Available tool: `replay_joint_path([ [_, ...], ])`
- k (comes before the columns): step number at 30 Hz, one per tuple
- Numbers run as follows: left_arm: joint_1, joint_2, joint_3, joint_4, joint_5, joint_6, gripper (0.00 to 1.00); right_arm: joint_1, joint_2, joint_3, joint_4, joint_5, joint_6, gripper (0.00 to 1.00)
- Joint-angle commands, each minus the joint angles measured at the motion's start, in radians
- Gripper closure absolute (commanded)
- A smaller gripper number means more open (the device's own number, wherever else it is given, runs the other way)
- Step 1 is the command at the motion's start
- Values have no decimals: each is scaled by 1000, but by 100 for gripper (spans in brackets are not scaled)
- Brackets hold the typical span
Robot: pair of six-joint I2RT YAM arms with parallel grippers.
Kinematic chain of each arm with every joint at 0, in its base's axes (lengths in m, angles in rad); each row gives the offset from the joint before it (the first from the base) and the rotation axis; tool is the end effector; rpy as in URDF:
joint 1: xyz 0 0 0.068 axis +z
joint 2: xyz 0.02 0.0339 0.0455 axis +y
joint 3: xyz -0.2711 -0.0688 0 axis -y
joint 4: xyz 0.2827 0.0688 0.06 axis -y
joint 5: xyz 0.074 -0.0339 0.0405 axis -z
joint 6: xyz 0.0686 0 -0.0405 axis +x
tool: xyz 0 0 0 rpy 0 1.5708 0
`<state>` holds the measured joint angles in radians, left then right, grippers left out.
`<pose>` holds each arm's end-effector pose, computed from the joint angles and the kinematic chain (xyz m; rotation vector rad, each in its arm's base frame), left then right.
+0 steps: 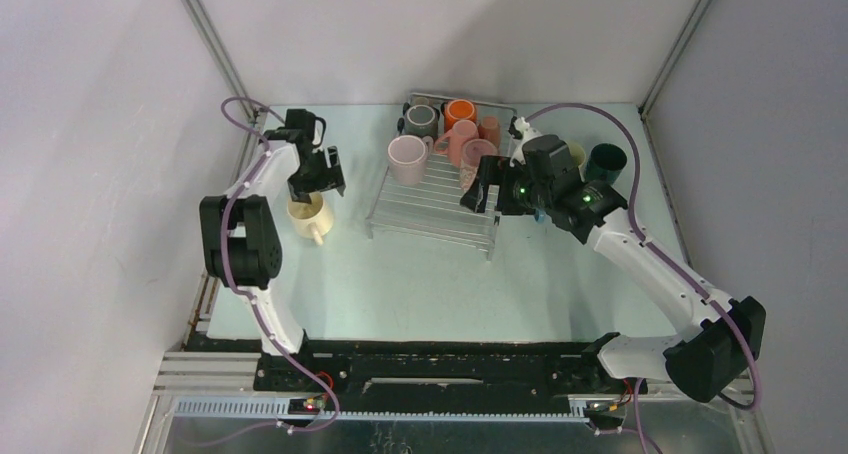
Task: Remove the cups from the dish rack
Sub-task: Place the cup at the center of the board, then move the cup to the dish rack.
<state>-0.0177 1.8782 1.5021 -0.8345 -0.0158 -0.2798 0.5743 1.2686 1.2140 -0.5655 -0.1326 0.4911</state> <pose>0.4372 -0.0067 0.1904 -0.3676 2.7582 -0.0533 0.2809 0.1926 0.3343 -0.1729 2.2781 0.7275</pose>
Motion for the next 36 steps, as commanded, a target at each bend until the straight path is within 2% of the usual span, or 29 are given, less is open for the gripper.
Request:
replay_joint_path([
  [1, -11, -91, 70, -2, -25, 9, 14, 13, 7, 43, -2, 19, -27, 0],
  [5, -19, -115, 84, -9, -40, 5, 10, 15, 9, 43, -7, 23, -29, 0],
  [7, -20, -128, 89, -11, -49, 4, 1, 15, 9, 44, -8, 26, -29, 0],
  [8, -22, -135, 91, -13, -50, 4, 0, 15, 11, 47, -10, 28, -31, 0],
  [24, -52, -242, 134, -36, -95, 3, 0, 33, 45, 93, -31, 65, -33, 0],
  [36, -127, -295, 190, -61, -114, 20, 0, 51, 83, 135, -50, 111, -36, 0],
])
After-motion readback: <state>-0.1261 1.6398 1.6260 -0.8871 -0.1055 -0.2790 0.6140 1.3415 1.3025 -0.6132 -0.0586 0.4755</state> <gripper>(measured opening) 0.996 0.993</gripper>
